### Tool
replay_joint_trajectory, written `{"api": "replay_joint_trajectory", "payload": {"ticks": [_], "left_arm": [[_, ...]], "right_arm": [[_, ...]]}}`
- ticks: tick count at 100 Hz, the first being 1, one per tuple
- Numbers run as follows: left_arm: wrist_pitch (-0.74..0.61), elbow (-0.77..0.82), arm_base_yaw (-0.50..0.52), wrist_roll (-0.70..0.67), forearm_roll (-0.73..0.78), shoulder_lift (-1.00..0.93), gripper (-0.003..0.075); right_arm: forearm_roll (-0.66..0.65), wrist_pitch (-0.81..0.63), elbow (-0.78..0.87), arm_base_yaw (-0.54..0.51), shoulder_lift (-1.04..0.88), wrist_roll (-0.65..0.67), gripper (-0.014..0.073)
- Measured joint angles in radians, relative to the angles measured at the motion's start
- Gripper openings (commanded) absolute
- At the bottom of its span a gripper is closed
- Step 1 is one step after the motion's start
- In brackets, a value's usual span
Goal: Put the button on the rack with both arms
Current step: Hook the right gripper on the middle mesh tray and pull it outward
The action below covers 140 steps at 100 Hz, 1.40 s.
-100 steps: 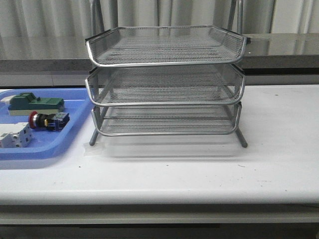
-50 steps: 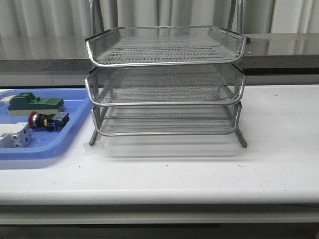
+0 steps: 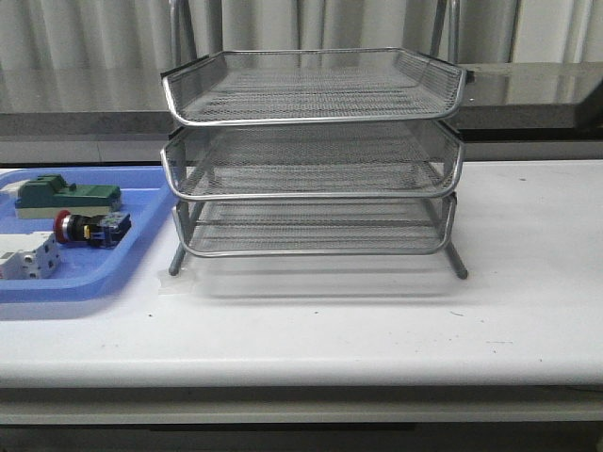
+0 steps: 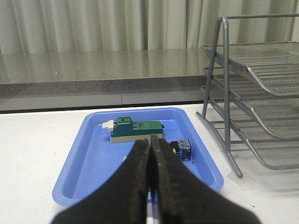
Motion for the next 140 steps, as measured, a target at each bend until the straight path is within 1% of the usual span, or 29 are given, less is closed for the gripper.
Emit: {"api": "replay_joint_trajectory", "payload": {"ticks": [6,16,21,32,42,53,63,73,106,118,140], "left_arm": [[0.000,0.000,0.000,0.000,0.000,0.000,-0.0020],[0.000,0.000,0.000,0.000,0.000,0.000,-0.0020],[0.000,0.000,0.000,0.000,0.000,0.000,-0.0020],[0.000,0.000,0.000,0.000,0.000,0.000,-0.0020],[0.000,0.000,0.000,0.000,0.000,0.000,-0.0020],[0.000,0.000,0.000,0.000,0.000,0.000,-0.0020],[0.000,0.000,0.000,0.000,0.000,0.000,-0.0020],[0.000,0.000,0.000,0.000,0.000,0.000,-0.0020],[0.000,0.000,0.000,0.000,0.000,0.000,-0.0020],[0.000,0.000,0.000,0.000,0.000,0.000,-0.0020],[0.000,0.000,0.000,0.000,0.000,0.000,-0.0020]], "right_arm": [[0.093,-0.031,0.000,0.000,0.039,-0.078,0.0420],[0.287,-0.078,-0.001,0.000,0.104,-0.231,0.0420],[0.373,-0.090,-0.002,0.000,0.141,-0.320,0.0420],[0.545,-0.108,-0.003,0.000,0.233,-0.471,0.0420],[0.660,-0.118,-0.011,0.000,0.311,-0.594,0.0420],[0.751,-0.125,-0.027,0.000,0.392,-0.677,0.0420],[0.796,-0.125,-0.049,0.000,0.455,-0.733,0.0420],[0.821,-0.107,-0.081,0.000,0.514,-0.762,0.0420],[0.848,-0.062,-0.172,0.000,0.625,-0.789,0.0410],[0.850,-0.050,-0.179,0.000,0.636,-0.792,0.0339],[0.850,-0.047,-0.179,0.000,0.637,-0.806,0.0134]]}}
